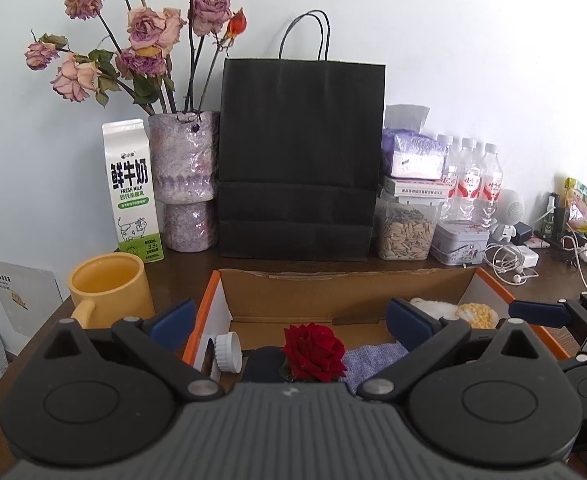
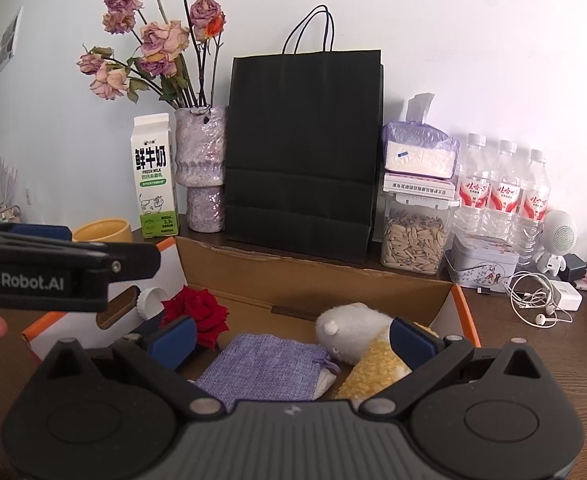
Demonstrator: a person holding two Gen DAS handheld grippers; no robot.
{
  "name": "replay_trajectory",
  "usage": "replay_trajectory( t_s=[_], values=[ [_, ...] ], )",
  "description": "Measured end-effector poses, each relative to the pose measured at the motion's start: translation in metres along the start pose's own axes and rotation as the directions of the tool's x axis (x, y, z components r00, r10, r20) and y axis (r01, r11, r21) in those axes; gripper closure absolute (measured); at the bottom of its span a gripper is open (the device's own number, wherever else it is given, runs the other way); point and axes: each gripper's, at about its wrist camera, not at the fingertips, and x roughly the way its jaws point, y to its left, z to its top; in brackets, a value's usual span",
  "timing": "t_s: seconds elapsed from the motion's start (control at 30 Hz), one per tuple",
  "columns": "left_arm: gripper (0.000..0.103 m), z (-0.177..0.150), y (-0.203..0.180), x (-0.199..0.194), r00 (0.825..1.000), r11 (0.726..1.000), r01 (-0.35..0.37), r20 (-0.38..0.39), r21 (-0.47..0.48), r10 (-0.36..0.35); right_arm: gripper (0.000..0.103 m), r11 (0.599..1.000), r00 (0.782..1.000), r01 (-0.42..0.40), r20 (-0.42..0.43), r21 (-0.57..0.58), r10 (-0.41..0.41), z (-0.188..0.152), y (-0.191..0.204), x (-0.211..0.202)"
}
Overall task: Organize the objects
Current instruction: 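Withdraw both grippers from the box toward the black braided cable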
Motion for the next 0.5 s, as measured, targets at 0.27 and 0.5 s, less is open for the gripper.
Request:
replay_trajectory(
  t_s=[0.27, 0.5],
  values=[
    [0.0, -0.001, 0.002, -0.026, 1.0, 1.0, -0.007, 0.03, -0.008, 0.007, 0.0, 1.0, 0.999, -0.02, 0.041, -0.002, 0.02, 0.002, 0.005, -0.021],
    [0.0, -0.009, 0.001, -0.059, 0.999, 1.0, 0.002, 0.046, -0.009, -0.001, 0.0, 1.0, 0.997, -0.019, 0.072, 0.017, 0.018, -0.004, 0.006, -0.052]
  ],
)
